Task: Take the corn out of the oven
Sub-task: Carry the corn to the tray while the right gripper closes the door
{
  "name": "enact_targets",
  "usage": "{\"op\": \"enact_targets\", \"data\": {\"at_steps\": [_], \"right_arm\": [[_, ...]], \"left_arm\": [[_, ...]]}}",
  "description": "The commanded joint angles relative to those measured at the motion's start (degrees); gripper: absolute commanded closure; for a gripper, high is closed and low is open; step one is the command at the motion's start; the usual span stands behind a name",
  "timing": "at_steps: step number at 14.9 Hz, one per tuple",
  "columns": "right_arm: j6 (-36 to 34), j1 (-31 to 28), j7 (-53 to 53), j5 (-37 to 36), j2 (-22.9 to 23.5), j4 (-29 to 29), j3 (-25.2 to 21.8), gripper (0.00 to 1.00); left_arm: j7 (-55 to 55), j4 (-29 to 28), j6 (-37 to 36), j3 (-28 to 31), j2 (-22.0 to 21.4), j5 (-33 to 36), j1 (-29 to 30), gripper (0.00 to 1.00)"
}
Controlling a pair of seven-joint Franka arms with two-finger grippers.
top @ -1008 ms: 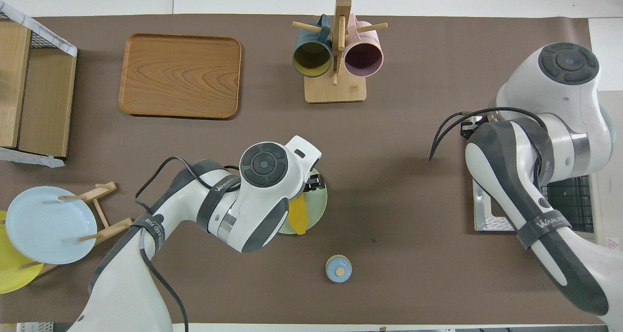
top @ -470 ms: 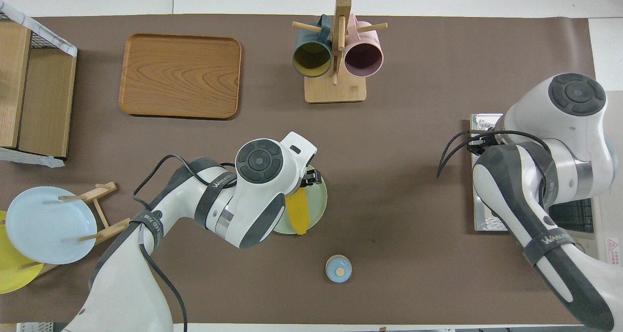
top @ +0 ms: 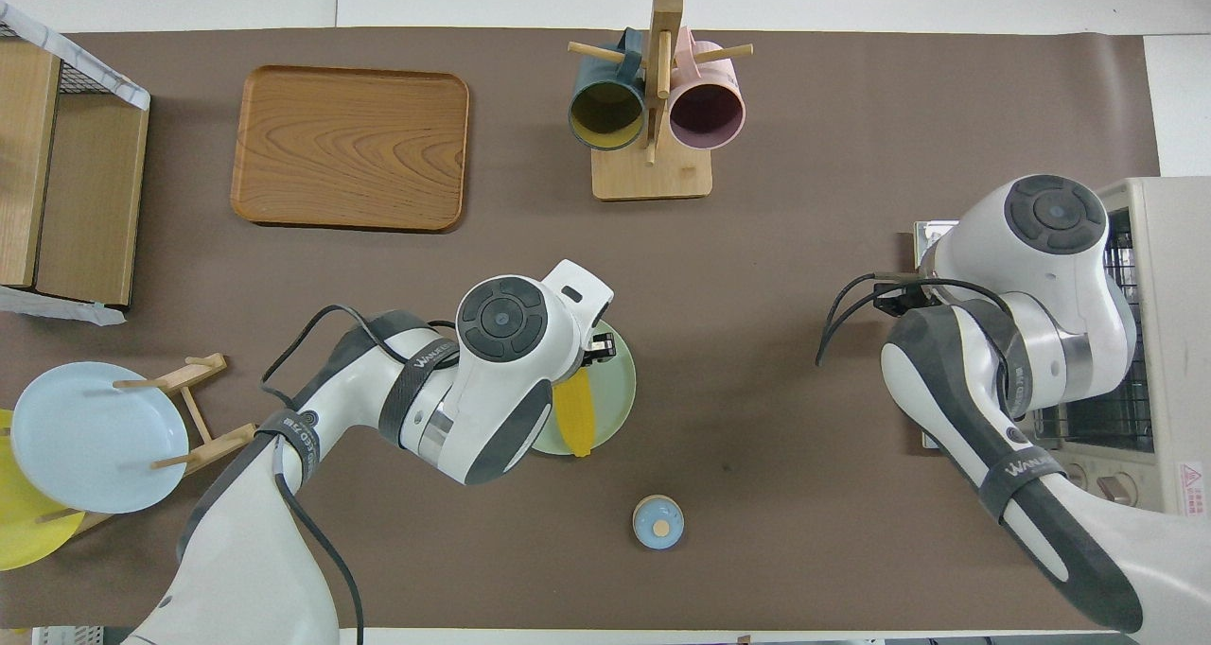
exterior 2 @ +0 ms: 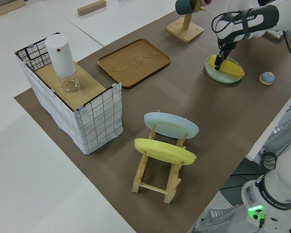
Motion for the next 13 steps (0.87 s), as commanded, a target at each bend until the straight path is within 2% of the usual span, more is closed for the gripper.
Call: {"op": "enact_targets", "data": {"at_steps": [1, 3, 6, 8, 11, 13], "right_arm": [[1.56, -1.16, 0.40, -0.15, -0.19, -1.85, 0.37, 1.00], [3.31, -1.24, 0.31, -0.15, -0.28, -2.82, 0.37, 1.00], [5.34, -1.16, 0.49, -0.15, -0.02, -4.05, 0.37, 1.00], [4.99, -1.16, 0.49, -0.15, -0.02, -4.14, 0.29, 1.00], [2.71, -1.42, 0.40, -0.77, 0.07, -3.35, 0.11, 1.00], [1.66, -0.81, 0.49, -2.34, -0.02, -2.83, 0.11, 1.00]], "left_arm": [[-0.45, 0.10, -0.22, 0.15, -0.84, 0.68, 1.44, 1.00], [0.86, 4.12, -6.88, 0.15, -2.07, 0.77, 4.24, 1.00], [6.83, 13.96, -16.03, 0.23, -0.41, 1.55, 9.42, 1.00], [8.78, 20.55, -19.38, 0.15, 2.48, 4.28, 12.68, 1.00], [13.68, 29.17, -21.67, 0.15, 6.44, 4.72, 18.83, 1.00], [19.39, 36.80, -25.62, 0.15, 10.91, 6.56, 21.30, 1.00]]}}
